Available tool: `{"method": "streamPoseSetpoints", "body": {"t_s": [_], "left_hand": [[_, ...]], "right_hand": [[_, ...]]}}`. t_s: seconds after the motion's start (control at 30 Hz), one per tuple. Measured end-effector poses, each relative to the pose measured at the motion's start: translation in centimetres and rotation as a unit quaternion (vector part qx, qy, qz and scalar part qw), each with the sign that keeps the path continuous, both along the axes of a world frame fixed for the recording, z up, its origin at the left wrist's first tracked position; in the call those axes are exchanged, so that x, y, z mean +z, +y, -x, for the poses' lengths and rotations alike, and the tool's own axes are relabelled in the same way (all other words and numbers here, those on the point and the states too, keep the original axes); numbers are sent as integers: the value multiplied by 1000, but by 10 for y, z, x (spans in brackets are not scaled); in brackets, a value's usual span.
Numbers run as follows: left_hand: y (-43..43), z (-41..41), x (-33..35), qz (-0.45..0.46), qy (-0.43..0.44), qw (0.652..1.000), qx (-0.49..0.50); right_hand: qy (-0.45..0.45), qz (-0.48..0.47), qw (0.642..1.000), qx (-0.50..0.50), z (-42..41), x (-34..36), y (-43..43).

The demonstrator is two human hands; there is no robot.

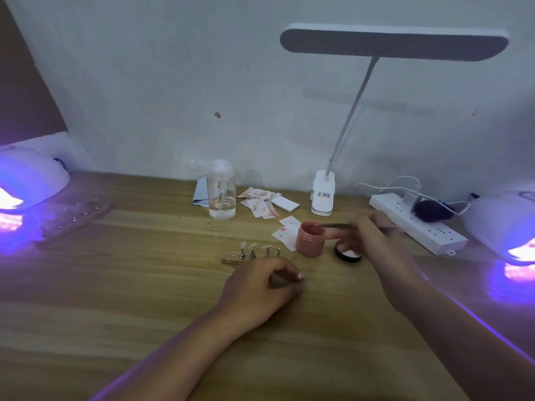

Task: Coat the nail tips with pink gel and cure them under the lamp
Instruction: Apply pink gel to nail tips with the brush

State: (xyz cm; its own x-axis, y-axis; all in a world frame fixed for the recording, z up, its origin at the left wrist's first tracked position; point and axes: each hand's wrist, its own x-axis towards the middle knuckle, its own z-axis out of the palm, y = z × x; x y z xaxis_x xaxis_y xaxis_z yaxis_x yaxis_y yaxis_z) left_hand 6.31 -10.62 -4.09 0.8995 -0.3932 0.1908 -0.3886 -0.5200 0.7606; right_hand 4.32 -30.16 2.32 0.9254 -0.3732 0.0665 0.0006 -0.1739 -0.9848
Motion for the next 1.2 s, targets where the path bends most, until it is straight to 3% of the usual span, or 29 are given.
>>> {"method": "streamPoseSetpoints", "body": {"t_s": [0.07,0.27,0.63,1.2], "left_hand": [[-1,0,0,-3,-2,1000,1],[-2,1,-1,-5,-6,1000,-5],[-2,-2,-1,2,-6,1000,-14],[-1,0,-2,-1,1,1000,-12]], "right_hand": [[-28,-49,998,29,24,-13,2],[-70,-45,996,30,58,-39,9],[-81,32,991,97,56,-44,14],[-81,33,994,66,58,-42,16]]}}
